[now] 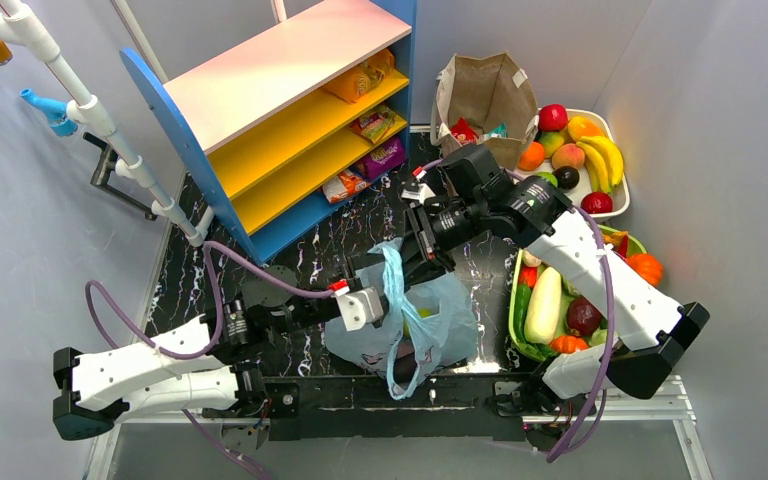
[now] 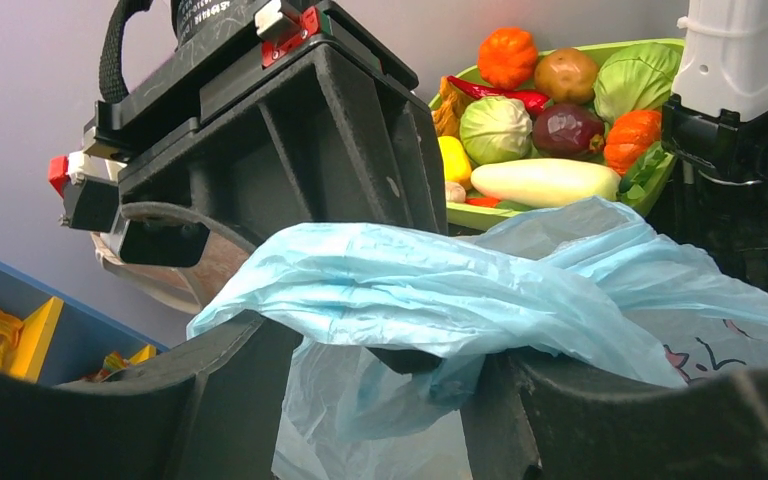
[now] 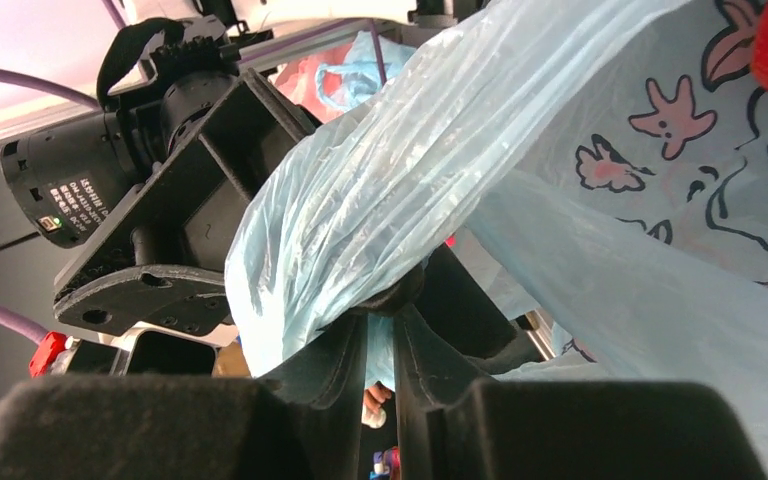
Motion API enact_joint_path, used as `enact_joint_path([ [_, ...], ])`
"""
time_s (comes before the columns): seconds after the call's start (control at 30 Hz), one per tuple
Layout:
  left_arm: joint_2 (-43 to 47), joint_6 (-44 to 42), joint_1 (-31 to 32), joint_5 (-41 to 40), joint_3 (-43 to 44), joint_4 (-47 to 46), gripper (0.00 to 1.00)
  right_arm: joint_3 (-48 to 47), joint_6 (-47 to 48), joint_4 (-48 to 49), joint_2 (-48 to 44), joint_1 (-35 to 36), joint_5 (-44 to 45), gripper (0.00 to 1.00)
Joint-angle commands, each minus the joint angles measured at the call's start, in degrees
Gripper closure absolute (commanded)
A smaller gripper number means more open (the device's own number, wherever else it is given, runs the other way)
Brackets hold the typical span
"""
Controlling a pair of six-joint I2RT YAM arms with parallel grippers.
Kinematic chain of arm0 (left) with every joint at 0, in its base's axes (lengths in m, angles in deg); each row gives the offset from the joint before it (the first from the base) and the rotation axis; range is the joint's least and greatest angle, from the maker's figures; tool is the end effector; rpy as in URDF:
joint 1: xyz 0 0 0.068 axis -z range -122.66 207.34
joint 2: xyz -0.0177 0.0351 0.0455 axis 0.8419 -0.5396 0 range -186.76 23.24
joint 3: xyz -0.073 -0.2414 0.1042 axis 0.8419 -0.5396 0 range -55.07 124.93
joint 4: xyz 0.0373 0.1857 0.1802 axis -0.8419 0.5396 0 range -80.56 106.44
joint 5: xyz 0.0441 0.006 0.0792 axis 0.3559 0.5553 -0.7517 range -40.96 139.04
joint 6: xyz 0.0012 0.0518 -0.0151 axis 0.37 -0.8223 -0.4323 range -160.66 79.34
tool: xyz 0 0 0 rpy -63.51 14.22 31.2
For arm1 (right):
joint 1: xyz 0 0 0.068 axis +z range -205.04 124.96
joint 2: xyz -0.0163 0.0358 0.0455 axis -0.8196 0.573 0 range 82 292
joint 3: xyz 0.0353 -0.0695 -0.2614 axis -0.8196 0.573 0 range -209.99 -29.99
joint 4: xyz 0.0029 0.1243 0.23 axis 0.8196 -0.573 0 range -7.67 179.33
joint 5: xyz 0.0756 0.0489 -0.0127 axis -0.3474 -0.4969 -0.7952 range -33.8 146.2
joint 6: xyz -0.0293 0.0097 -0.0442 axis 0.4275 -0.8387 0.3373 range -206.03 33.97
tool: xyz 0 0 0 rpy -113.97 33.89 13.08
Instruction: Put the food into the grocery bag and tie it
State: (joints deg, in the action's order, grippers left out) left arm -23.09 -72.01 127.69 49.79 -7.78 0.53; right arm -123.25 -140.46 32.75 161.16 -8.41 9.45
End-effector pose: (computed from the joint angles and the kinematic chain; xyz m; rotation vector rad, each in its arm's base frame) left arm 0.0633 -0.1786 0.3874 1.1104 0.8899 -0.5734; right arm 0.1637 0.2111 0.4241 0.3127 -2.5934 -1.5768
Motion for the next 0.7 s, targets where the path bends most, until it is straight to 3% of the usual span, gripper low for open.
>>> enact_joint_path([
  [0.0,1.04,-1.13,0.23,0.26,0.65,0.52,0.46,0.63,-1.49,5.37,-1.94,0.39,-5.15,0.76],
  [0.13,1.95,-1.21,0.23,0.10,0.45,1.85,0.47,1.23,-1.29,5.36,-2.66,0.39,-5.68,0.77],
  [0.43,2.21,-2.25,0.17,-3.28,-0.70,0.39,0.54,5.45,-4.11,10.35,-5.44,0.39,-7.50,0.88],
  [0.67,0.03,-2.60,0.14,-0.56,0.31,-0.67,0.56,7.31,-5.79,13.54,-6.31,0.39,-8.43,0.90],
])
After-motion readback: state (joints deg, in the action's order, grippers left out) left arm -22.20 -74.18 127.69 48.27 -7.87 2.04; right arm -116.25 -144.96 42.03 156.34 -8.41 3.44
